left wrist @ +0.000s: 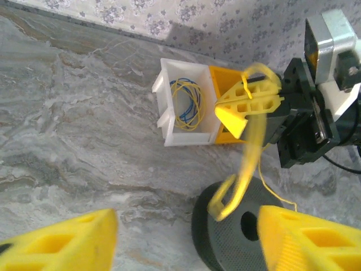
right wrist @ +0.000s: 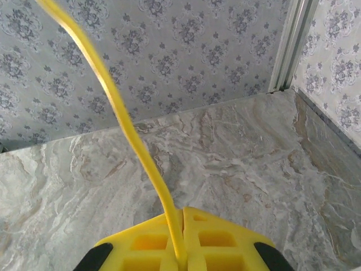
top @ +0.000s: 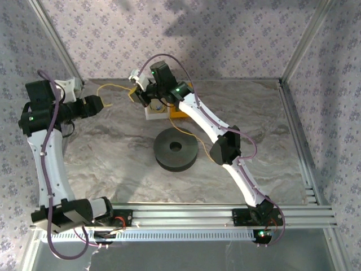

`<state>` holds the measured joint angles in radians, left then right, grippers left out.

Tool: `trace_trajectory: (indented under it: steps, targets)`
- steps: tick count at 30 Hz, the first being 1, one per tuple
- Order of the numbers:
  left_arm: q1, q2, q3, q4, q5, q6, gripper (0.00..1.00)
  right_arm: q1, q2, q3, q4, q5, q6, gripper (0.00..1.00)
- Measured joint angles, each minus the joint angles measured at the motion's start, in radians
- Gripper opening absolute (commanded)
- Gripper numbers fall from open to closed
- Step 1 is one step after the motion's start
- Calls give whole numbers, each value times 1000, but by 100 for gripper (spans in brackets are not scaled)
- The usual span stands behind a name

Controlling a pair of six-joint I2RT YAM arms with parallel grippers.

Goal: Wrap the cables

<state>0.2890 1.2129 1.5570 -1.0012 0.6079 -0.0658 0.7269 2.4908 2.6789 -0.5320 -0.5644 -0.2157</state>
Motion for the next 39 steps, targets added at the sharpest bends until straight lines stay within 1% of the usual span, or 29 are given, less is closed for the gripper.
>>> trace_trajectory:
  steps: [5, 10, 14, 17, 19, 23, 29, 33, 39]
  targets:
    - [0, -50, -38, 19, 1, -3, 81, -27, -20, 1, -51, 14, -66, 0]
    - [0, -103, -159, 34, 4, -6, 86, -78, -103, 2, -118, 52, -150, 0]
    - [0, -130, -265, 33, 6, -6, 86, -109, -180, 12, -135, 87, -227, 0]
    - [-3, -148, -334, 33, 8, -7, 86, -108, -216, 25, -122, 102, -288, 0]
    - [-20, -158, -372, 40, 8, -15, 86, -93, -227, 29, -92, 105, -320, 0]
    - [-111, -172, -472, 96, 5, -53, 85, -50, -228, 30, -40, 103, -362, 0]
    - [-265, -142, -638, 219, 1, -143, 84, -8, -228, 32, -31, 47, -403, 0]
    - [-344, -71, -674, 316, -1, -190, 84, -14, -228, 34, -83, -20, -412, 0]
    - [-451, 64, -684, 455, -16, -244, 84, -31, -228, 34, -216, -164, -397, 0]
